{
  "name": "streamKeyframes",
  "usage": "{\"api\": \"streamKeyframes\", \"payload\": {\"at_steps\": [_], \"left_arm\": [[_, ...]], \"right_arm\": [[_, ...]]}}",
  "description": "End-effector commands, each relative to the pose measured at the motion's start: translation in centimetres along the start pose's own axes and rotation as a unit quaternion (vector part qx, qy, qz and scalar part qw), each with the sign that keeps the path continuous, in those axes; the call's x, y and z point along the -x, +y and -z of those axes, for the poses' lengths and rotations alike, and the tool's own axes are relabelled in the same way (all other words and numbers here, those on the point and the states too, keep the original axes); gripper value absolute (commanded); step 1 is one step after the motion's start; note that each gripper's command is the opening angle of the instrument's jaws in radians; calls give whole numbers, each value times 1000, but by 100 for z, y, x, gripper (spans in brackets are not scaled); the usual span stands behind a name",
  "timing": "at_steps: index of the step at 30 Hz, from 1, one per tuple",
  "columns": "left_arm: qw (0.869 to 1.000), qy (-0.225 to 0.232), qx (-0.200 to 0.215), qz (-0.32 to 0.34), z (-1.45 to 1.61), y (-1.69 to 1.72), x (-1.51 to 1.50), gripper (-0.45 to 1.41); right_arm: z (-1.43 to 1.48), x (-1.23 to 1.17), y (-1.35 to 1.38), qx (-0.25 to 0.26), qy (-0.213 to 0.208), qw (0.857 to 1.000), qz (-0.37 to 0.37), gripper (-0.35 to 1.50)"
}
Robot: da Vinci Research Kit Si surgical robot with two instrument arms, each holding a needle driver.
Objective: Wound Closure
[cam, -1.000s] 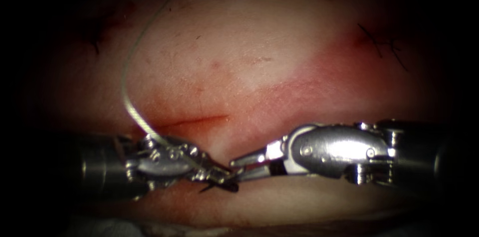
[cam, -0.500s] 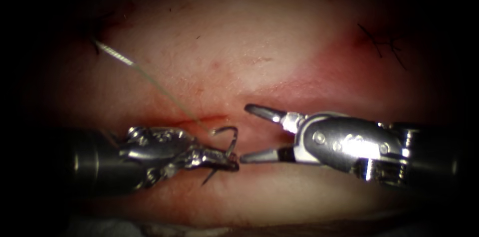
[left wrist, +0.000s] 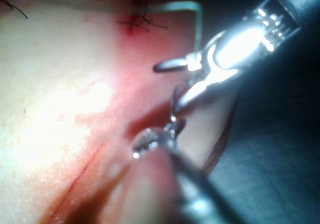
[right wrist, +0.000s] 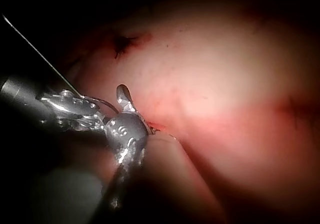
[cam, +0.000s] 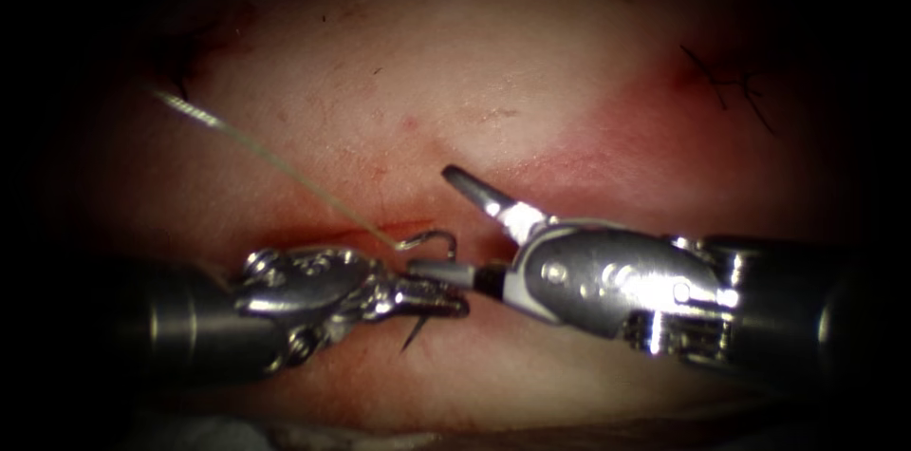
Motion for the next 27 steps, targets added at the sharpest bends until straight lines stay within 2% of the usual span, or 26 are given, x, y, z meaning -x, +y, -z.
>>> {"api": "streamKeyframes", "payload": {"at_steps": [1,3,5,6,7,8,9,10,21,23,24,25,26,27], "left_arm": [[1000,-1,0,-3,-7,-2,6,-45],[1000,-1,-1,-3,-7,-1,6,-45],[1000,-1,-1,-6,-7,0,7,-45],[1000,-1,-1,-6,-7,0,7,-45],[1000,-1,-1,-6,-7,0,7,-45],[1000,-1,-1,-6,-7,0,8,-45],[1000,-1,-1,-6,-7,0,8,-45],[1000,-1,-1,-6,-7,0,8,-45],[1000,7,-5,-20,0,5,4,-45],[999,13,-20,-26,1,5,1,-10],[999,16,-27,-24,2,5,-1,36],[999,17,-30,-23,3,5,-2,61],[999,18,-36,-35,10,5,-5,123],[998,17,-38,-45,15,5,-4,126]], "right_arm": [[-7,1,-8,-3,0,1000,6,111],[-7,0,-9,-3,-1,1000,8,108],[-6,0,-9,-5,-3,1000,12,89],[-6,0,-10,-8,-5,1000,15,69],[-5,0,-10,-7,-4,1000,15,64],[-5,-1,-11,-6,-2,1000,17,31],[-4,-2,-12,-8,-4,1000,24,-21],[-3,-3,-13,-14,-11,999,28,-35],[-2,5,-13,-44,-51,997,47,-35],[-2,6,-12,-49,-48,996,53,-35],[-3,6,-12,-49,-48,996,56,-35],[-3,6,-12,-52,-47,996,62,-35],[-7,7,-10,-60,-39,995,76,-35],[-10,8,-9,-68,-38,993,84,-35]]}}
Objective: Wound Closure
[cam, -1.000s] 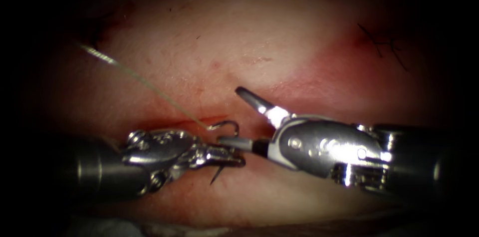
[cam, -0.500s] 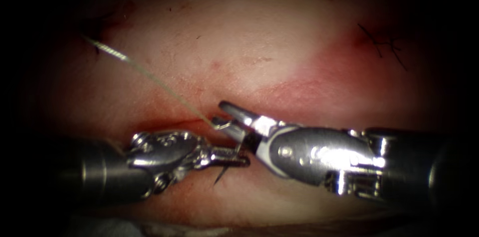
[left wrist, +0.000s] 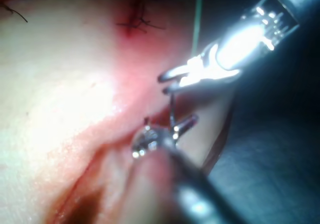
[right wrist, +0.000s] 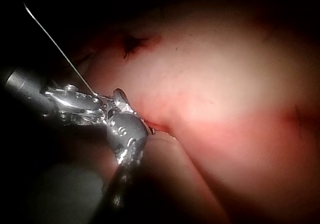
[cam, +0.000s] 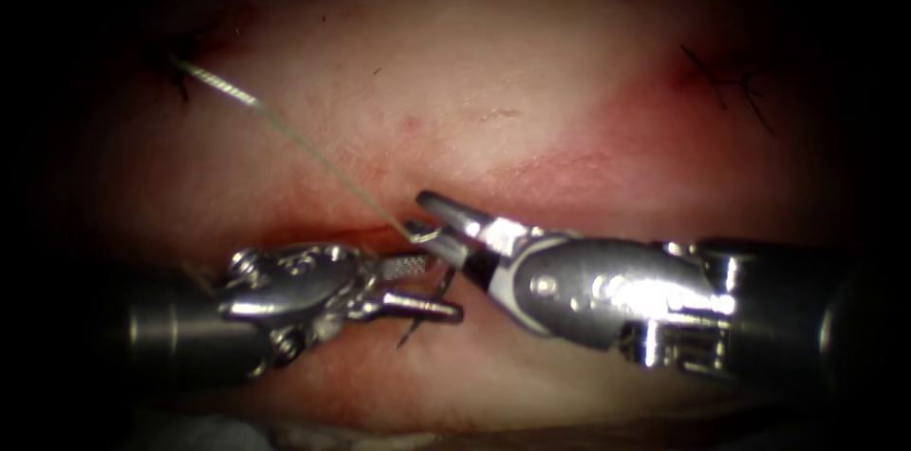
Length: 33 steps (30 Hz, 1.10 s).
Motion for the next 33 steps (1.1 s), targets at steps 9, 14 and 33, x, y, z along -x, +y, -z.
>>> {"api": "streamKeyframes", "payload": {"at_steps": [9,14,33], "left_arm": [[988,-5,-83,-134,133,-21,59,125],[976,-6,-113,-187,145,-61,108,98],[967,-14,-93,-237,57,-139,194,49]], "right_arm": [[-95,1,24,-121,36,981,151,-35],[-155,2,45,-168,54,964,200,-35],[-221,59,-37,-139,231,856,442,-35]]}}
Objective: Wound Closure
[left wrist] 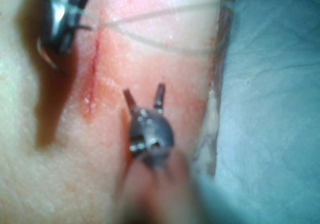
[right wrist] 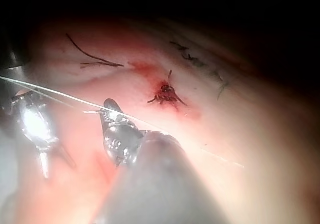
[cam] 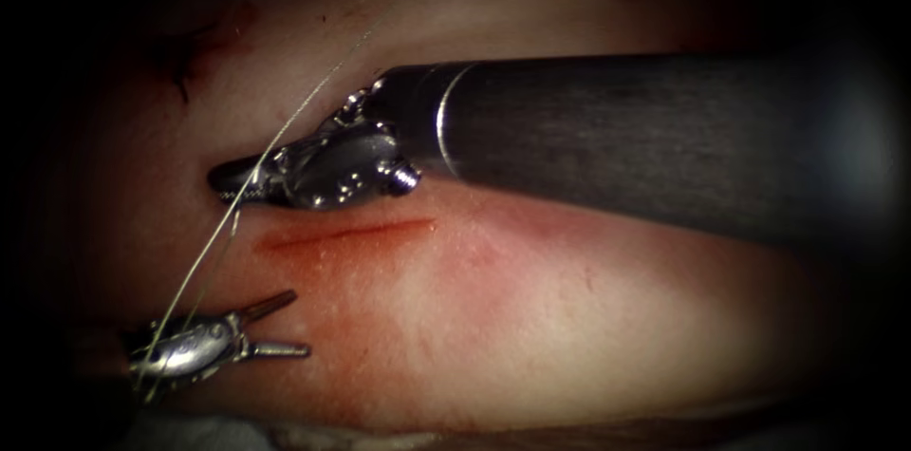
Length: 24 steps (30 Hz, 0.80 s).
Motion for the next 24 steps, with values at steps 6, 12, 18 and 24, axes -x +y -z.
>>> {"api": "streamKeyframes", "payload": {"at_steps": [6,12,18,24], "left_arm": [[1000,-7,1,-12,-9,-5,29,44],[1000,-9,5,-15,-4,-13,34,37],[1000,-14,5,-14,-4,-15,38,34],[999,-35,10,-12,3,-16,43,29]], "right_arm": [[-1,-41,-12,33,18,995,90,-35],[6,-65,-35,42,22,979,196,-35],[3,-56,-58,48,12,976,211,-35],[-2,-35,-81,40,4,969,242,-35]]}}
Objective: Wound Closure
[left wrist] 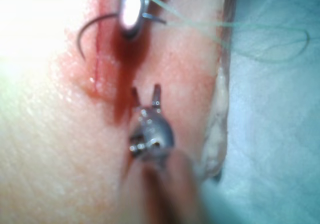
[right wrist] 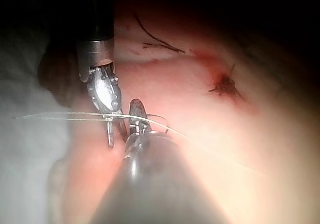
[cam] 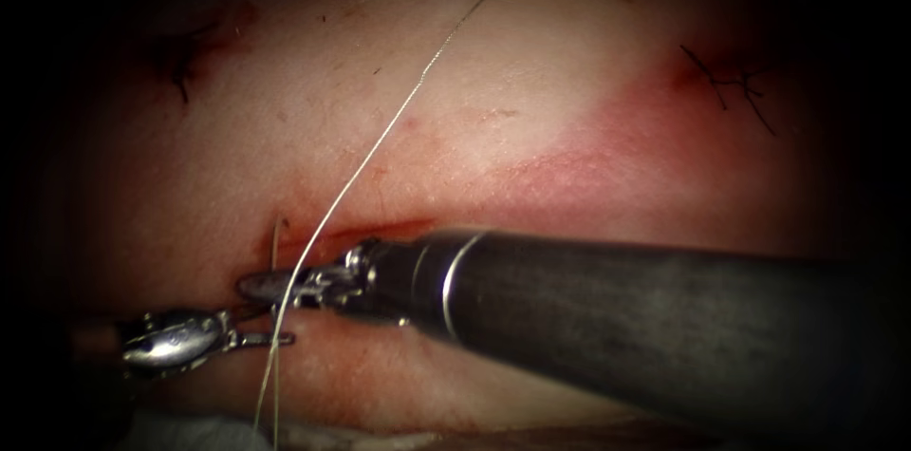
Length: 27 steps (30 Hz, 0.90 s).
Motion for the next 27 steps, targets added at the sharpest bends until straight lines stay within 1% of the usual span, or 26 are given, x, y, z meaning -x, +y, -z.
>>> {"api": "streamKeyframes", "payload": {"at_steps": [1,5,10,14,27], "left_arm": [[1000,-1,1,3,-7,5,7,29],[1000,-1,1,5,-8,5,8,27],[1000,-1,1,5,-8,5,8,27],[1000,-1,1,5,-8,5,8,27],[1000,-1,1,5,-7,5,8,27]], "right_arm": [[-10,-1,-12,-2,0,1000,6,-35],[-14,4,-10,-8,0,1000,21,-35],[-15,13,-18,-14,0,1000,28,-35],[-12,11,-19,-22,1,999,29,-35],[-6,1,-28,-27,-3,999,34,-35]]}}
